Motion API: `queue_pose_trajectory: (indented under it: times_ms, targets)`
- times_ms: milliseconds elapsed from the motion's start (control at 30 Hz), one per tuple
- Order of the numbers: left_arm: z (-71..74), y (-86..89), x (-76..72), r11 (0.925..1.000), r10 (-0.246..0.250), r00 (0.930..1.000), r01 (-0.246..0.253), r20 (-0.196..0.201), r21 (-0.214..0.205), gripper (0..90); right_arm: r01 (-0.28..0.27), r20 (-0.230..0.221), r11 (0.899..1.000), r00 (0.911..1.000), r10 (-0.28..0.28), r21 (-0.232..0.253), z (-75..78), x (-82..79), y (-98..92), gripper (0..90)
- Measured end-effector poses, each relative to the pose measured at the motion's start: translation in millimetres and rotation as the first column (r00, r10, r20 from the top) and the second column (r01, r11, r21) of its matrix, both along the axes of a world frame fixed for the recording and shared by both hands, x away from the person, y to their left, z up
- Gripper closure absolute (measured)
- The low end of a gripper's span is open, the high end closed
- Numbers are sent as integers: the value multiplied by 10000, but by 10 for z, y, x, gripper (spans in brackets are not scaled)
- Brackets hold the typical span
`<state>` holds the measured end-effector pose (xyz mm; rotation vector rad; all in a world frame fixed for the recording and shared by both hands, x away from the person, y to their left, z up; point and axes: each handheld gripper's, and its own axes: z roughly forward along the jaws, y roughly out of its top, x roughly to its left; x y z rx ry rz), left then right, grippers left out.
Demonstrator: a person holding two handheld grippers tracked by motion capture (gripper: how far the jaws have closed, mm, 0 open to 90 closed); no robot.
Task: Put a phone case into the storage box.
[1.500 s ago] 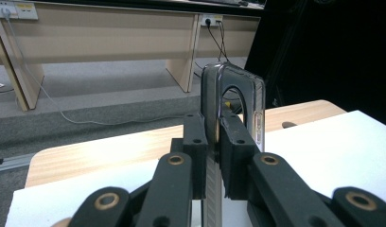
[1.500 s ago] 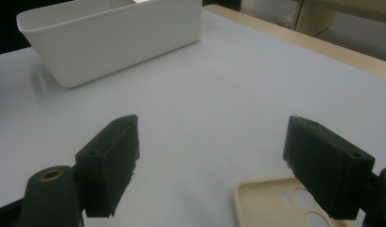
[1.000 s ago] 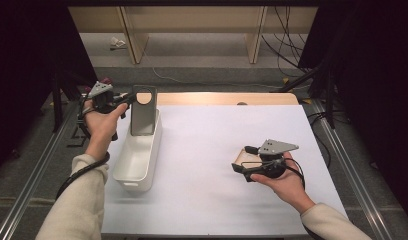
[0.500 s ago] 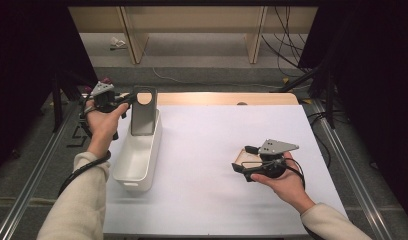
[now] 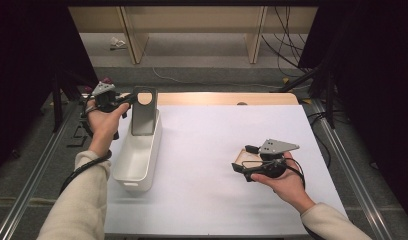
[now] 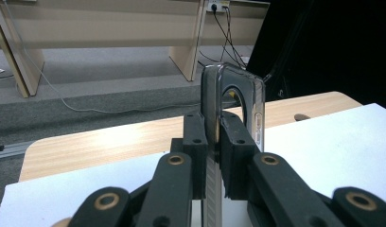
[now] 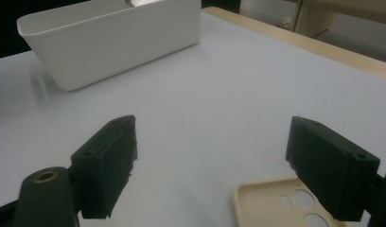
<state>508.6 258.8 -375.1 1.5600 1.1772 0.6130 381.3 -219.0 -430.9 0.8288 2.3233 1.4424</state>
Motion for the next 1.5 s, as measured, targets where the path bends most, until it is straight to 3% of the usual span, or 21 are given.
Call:
queue_pose_trajectory:
  times_ms: [1500]
  targets:
    - [-168, 2, 175, 9998, -19, 9974, 34, -723, 214, 815, -11, -30, 10000, 10000, 11, -25, -10, 11, -1, 176]
